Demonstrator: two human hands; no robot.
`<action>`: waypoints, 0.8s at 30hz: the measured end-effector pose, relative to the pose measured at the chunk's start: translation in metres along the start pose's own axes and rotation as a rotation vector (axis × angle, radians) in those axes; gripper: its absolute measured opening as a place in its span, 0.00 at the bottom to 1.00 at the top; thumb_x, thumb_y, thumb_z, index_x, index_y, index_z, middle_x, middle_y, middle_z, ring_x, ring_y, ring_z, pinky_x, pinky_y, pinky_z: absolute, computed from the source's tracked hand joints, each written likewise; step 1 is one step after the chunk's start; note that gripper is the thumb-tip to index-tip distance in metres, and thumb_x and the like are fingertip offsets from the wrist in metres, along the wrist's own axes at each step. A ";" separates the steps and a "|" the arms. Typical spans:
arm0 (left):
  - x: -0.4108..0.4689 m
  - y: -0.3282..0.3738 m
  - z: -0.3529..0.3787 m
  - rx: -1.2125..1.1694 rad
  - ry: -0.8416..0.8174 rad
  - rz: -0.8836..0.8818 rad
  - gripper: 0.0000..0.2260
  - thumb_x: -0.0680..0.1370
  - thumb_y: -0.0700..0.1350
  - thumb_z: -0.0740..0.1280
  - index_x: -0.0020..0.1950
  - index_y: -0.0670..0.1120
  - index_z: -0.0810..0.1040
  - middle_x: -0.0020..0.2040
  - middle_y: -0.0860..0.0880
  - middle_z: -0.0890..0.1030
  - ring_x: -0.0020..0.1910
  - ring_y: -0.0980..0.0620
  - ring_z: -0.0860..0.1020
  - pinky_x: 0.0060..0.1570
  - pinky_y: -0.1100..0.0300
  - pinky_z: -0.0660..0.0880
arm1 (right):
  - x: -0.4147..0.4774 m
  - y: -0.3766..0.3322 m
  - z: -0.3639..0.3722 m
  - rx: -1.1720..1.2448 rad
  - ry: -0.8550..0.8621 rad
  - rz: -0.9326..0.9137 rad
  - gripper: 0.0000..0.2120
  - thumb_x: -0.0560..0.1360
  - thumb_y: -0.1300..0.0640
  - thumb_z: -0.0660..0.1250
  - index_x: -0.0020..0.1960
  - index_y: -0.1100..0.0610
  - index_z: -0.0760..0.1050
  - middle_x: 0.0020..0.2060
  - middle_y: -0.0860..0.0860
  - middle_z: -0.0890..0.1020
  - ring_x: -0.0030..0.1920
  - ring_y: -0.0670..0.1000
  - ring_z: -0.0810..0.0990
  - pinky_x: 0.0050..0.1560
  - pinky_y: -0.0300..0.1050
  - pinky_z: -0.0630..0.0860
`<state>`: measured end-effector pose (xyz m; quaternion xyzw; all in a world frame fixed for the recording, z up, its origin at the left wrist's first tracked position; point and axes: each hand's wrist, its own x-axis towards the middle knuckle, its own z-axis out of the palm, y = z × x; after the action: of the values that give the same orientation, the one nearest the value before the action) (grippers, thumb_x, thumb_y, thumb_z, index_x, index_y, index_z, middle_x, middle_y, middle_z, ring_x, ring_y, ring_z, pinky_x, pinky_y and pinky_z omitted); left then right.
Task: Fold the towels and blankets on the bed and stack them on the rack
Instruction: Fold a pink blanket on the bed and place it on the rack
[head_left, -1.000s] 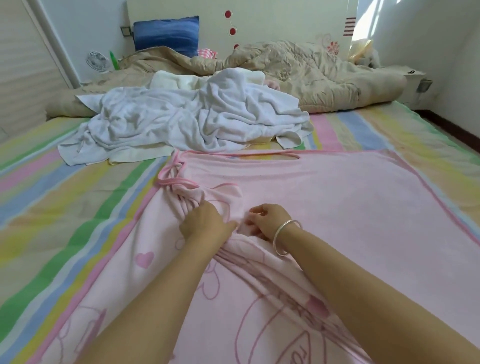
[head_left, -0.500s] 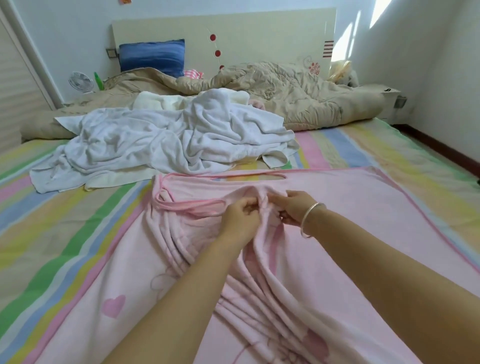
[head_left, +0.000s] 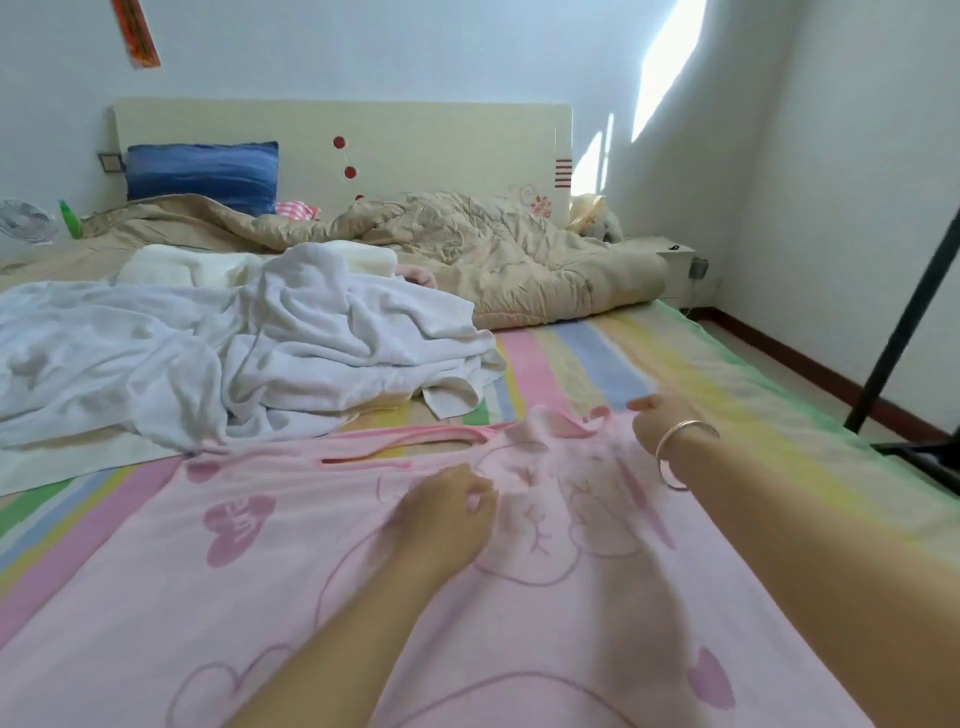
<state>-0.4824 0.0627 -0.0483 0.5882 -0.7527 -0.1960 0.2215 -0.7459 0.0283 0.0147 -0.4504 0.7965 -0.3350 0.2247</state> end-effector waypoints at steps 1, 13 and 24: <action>0.008 -0.003 0.000 -0.060 0.085 -0.031 0.10 0.76 0.54 0.58 0.46 0.55 0.79 0.51 0.55 0.81 0.55 0.49 0.78 0.57 0.53 0.75 | 0.001 0.008 0.004 -0.070 -0.001 0.019 0.19 0.74 0.66 0.60 0.63 0.57 0.76 0.59 0.57 0.78 0.51 0.56 0.77 0.52 0.43 0.73; 0.055 -0.021 -0.009 0.464 0.128 -0.083 0.16 0.77 0.52 0.67 0.64 0.54 0.76 0.63 0.53 0.76 0.65 0.49 0.71 0.62 0.58 0.67 | 0.014 0.030 0.020 -0.491 -0.072 -0.115 0.10 0.76 0.57 0.66 0.55 0.59 0.77 0.56 0.60 0.79 0.43 0.55 0.74 0.38 0.38 0.72; 0.075 0.019 0.029 0.395 0.278 0.116 0.27 0.74 0.36 0.59 0.73 0.50 0.63 0.70 0.53 0.68 0.70 0.52 0.64 0.69 0.60 0.59 | 0.015 0.020 0.039 0.576 -0.383 -0.041 0.18 0.79 0.43 0.59 0.62 0.49 0.78 0.60 0.49 0.77 0.59 0.50 0.76 0.62 0.45 0.71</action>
<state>-0.5290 -0.0045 -0.0538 0.5972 -0.7711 0.0508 0.2147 -0.7387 0.0095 -0.0274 -0.4389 0.6034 -0.4599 0.4815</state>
